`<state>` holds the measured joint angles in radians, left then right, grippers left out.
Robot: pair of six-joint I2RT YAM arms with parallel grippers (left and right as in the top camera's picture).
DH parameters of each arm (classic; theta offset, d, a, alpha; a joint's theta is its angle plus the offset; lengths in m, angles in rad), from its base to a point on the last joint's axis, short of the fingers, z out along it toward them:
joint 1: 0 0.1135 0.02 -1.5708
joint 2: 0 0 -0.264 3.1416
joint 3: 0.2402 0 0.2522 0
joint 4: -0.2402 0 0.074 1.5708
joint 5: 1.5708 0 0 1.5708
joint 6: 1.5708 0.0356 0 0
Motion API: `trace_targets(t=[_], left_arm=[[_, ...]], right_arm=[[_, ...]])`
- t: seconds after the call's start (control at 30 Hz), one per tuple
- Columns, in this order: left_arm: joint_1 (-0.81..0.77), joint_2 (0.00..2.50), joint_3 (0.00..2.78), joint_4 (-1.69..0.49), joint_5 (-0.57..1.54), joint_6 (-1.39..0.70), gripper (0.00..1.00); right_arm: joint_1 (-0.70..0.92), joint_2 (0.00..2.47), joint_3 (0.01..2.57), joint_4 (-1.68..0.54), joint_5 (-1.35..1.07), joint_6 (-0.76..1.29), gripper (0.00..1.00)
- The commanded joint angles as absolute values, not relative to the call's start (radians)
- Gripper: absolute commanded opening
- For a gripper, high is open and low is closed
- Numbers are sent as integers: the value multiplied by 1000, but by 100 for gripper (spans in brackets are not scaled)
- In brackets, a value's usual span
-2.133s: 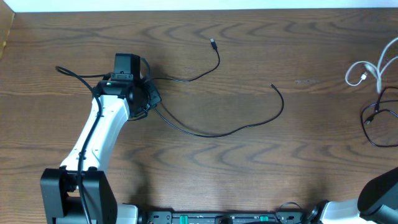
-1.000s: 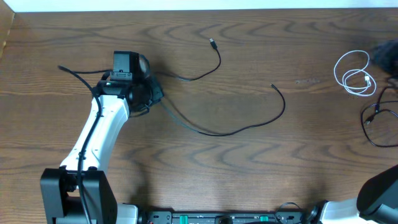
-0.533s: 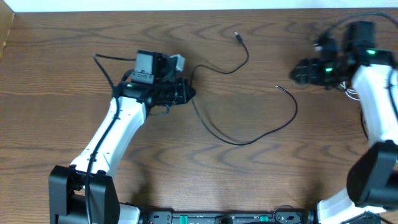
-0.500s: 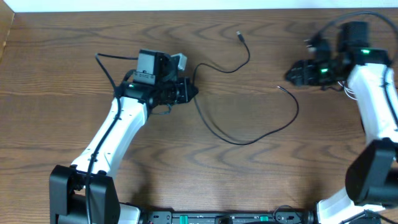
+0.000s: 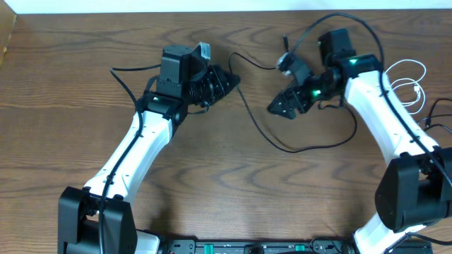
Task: Untangle cables
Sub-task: 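Move the right gripper back toward the black cable held by the left gripper, then grasp the black cable with the right gripper near the left gripper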
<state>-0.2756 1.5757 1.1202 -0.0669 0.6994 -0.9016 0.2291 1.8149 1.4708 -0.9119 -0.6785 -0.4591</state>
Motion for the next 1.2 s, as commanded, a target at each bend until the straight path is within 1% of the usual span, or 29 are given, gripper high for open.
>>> trace_targets(t=[0.0, 0.13, 0.2, 0.3, 0.43, 0.47, 0.53, 0.57, 0.63, 0.67, 0.73, 0.77, 0.87, 0.9, 0.93, 0.97, 1.0, 1.07, 1.17], left_arm=[[-275, 1575, 1118, -23, 779, -1122, 8], [-277, 1575, 1118, 2, 778, -1198, 8], [-277, 1575, 1118, 4, 778, -1224, 8], [-276, 1575, 1118, 7, 784, -1263, 8], [-276, 1575, 1118, 44, 793, -1278, 8], [-276, 1575, 1118, 48, 794, -1278, 8], [-276, 1575, 1118, 48, 794, -1278, 8], [-276, 1575, 1118, 48, 794, -1277, 8], [-276, 1575, 1118, 48, 793, -1275, 8], [-276, 1575, 1118, 48, 793, -1266, 8], [-276, 1575, 1118, 47, 793, -1241, 8], [-276, 1575, 1118, 47, 787, -1208, 8], [-276, 1575, 1118, 42, 770, -1108, 8], [-276, 1575, 1118, 28, 762, -1060, 12], [-276, 1575, 1118, 12, 751, -1019, 23], [-276, 1575, 1118, -11, 739, -971, 27], [-276, 1575, 1118, -99, 691, -852, 30], [-276, 1575, 1118, -213, 613, -752, 36], [-276, 1575, 1118, -393, 447, -651, 37]], right_arm=[[272, 1822, 1471, -901, -717, -498, 81], [315, 1822, 1471, -888, -717, -498, 80], [335, 1822, 1471, -880, -717, -498, 76], [355, 1822, 1471, -873, -712, -498, 68], [373, 1826, 1471, -874, -710, -498, 66], [375, 1826, 1471, -874, -710, -498, 58], [377, 1826, 1471, -874, -710, -498, 37], [377, 1826, 1471, -875, -709, -498, 25], [377, 1826, 1471, -876, -702, -497, 6], [377, 1826, 1471, -876, -680, -490, 1], [377, 1826, 1471, -875, -614, -464, 1], [377, 1826, 1471, -875, -534, -429, 1], [376, 1826, 1471, -875, -398, -383, 1], [377, 1826, 1471, -874, -353, -373, 1], [376, 1826, 1471, -874, -325, -369, 1], [375, 1826, 1471, -874, -302, -370, 1], [369, 1826, 1471, -870, -250, -369, 1], [360, 1826, 1471, -863, -184, -356, 1], [346, 1826, 1471, -835, -75, -324, 1]])
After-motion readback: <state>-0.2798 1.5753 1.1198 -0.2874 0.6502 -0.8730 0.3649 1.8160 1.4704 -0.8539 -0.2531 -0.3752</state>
